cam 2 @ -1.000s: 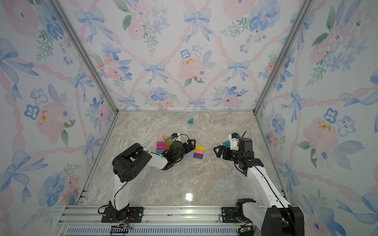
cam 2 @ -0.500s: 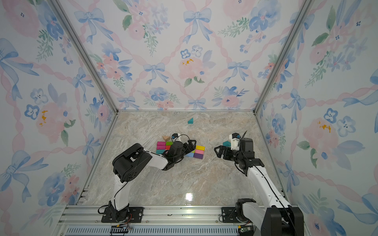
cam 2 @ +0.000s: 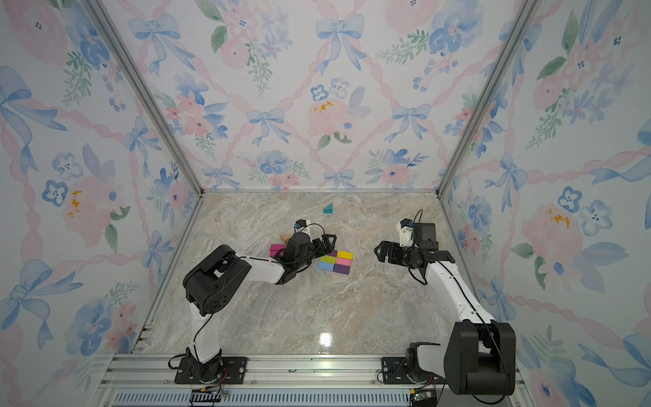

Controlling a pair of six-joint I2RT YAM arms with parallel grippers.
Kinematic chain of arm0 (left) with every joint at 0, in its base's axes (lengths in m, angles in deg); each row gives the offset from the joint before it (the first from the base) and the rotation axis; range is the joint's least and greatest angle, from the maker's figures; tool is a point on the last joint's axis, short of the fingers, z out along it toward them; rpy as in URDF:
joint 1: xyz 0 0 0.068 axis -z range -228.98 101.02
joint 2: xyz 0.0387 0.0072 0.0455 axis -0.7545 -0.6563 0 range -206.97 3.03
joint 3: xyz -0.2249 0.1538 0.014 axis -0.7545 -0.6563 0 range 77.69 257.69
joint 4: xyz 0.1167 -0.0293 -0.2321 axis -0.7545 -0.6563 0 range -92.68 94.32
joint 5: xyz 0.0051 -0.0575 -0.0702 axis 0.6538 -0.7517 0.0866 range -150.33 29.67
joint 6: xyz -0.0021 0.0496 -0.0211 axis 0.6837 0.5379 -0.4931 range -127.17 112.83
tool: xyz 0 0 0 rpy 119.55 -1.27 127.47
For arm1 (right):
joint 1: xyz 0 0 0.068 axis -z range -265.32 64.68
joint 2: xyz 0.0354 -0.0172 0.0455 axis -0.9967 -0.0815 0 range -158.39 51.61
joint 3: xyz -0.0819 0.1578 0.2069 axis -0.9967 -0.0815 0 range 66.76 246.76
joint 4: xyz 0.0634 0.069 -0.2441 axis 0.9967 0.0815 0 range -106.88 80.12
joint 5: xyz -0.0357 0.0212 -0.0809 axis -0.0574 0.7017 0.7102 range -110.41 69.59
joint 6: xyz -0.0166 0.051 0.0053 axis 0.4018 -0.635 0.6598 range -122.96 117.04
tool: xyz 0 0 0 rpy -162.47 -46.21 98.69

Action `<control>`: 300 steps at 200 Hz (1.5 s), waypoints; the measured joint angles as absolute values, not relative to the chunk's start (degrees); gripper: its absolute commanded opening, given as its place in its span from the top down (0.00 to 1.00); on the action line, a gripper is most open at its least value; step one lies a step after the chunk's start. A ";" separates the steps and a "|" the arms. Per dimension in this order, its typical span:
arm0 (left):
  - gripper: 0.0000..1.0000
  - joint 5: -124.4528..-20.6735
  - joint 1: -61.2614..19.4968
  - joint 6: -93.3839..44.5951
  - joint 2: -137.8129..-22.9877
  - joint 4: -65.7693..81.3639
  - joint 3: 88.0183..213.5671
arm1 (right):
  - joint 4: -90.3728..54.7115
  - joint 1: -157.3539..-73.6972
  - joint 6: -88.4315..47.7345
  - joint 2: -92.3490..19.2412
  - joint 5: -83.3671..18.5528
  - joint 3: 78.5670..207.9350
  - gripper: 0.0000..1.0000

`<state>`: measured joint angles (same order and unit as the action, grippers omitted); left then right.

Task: Assemble a piece of candy with building blocks
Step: Adjust the building block at the center of the board, then pick up the building block from the center of the board.

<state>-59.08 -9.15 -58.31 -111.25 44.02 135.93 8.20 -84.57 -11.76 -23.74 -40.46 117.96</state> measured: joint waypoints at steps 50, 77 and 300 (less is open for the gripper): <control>0.02 -72.08 -9.13 -52.25 -102.00 38.42 137.78 | 12.00 -83.37 -8.18 -41.12 -37.53 129.68 0.03; 0.02 -77.09 -9.13 -49.61 -96.10 36.72 134.83 | 14.04 -83.56 -6.52 -49.47 -36.16 136.50 0.03; 0.02 -81.24 -11.49 -47.23 -86.68 32.48 122.18 | 19.59 -93.31 -3.56 -53.64 -34.82 134.66 0.05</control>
